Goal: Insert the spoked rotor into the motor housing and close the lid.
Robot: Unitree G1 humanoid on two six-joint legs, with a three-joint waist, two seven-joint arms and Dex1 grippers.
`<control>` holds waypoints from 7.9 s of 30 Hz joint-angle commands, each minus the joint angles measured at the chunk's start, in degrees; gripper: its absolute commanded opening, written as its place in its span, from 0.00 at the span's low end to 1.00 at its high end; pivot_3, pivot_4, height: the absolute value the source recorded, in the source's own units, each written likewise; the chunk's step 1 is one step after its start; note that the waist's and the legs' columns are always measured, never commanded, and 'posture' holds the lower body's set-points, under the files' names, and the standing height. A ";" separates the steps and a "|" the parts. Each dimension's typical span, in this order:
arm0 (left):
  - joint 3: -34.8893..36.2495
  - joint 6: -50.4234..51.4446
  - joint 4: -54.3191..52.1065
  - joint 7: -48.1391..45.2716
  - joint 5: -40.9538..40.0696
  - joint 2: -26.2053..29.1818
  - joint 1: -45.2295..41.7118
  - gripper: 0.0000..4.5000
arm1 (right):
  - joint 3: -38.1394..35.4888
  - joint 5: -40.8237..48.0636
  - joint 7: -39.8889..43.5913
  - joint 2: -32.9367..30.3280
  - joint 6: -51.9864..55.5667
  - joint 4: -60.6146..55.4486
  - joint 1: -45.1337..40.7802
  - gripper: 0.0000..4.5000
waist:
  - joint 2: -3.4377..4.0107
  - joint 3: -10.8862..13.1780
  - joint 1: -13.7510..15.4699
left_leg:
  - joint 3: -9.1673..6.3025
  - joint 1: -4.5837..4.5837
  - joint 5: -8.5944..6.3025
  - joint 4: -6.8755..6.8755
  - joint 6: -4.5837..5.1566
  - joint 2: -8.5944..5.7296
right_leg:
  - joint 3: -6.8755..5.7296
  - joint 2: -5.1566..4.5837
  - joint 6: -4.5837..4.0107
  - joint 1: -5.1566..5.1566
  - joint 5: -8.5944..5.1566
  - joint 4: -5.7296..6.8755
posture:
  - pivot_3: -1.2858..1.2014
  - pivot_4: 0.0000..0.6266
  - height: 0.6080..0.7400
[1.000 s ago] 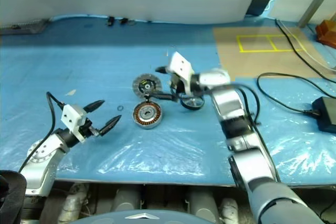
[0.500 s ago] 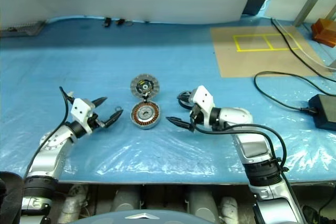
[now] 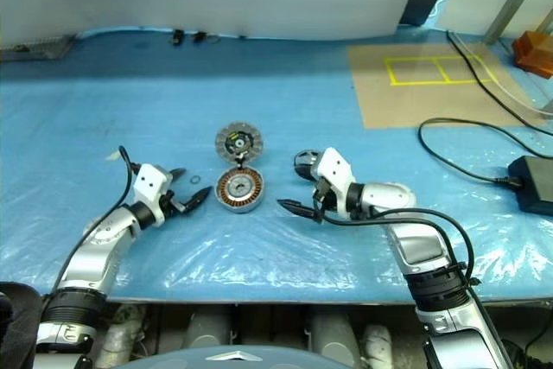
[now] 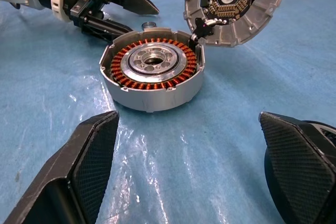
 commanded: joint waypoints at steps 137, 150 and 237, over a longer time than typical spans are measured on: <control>-12.99 11.31 -10.57 -14.40 -1.11 1.22 -8.89 0.40 | 1.95 4.88 -0.19 0.91 -3.64 2.16 0.57 1.00 | 0.26 -0.20 1.31 | 0.06 -0.08 0.09 -0.45 0.05 -0.06 | -0.06 0.00 -0.25 -0.06 0.25 -0.54 | 0.52 0.24 1.00; -6.97 14.12 -14.39 -11.82 -7.67 -1.02 -7.84 0.39 | 2.14 4.16 -0.08 1.65 -4.20 3.53 0.07 1.00 | 0.26 -0.20 1.34 | 0.06 -0.16 0.09 -0.44 0.06 -0.07 | -0.06 0.00 -0.25 -0.06 0.25 -0.55 | 0.52 0.24 1.00; -17.46 20.81 -14.91 -18.07 -2.60 6.02 -8.49 0.01 | 2.76 1.18 -0.47 3.52 -6.63 6.24 -1.28 1.00 | 0.43 -0.31 1.32 | 0.07 0.39 0.01 -0.46 0.00 -0.07 | -0.06 -0.02 0.14 0.55 0.02 -0.57 | 0.52 0.24 1.00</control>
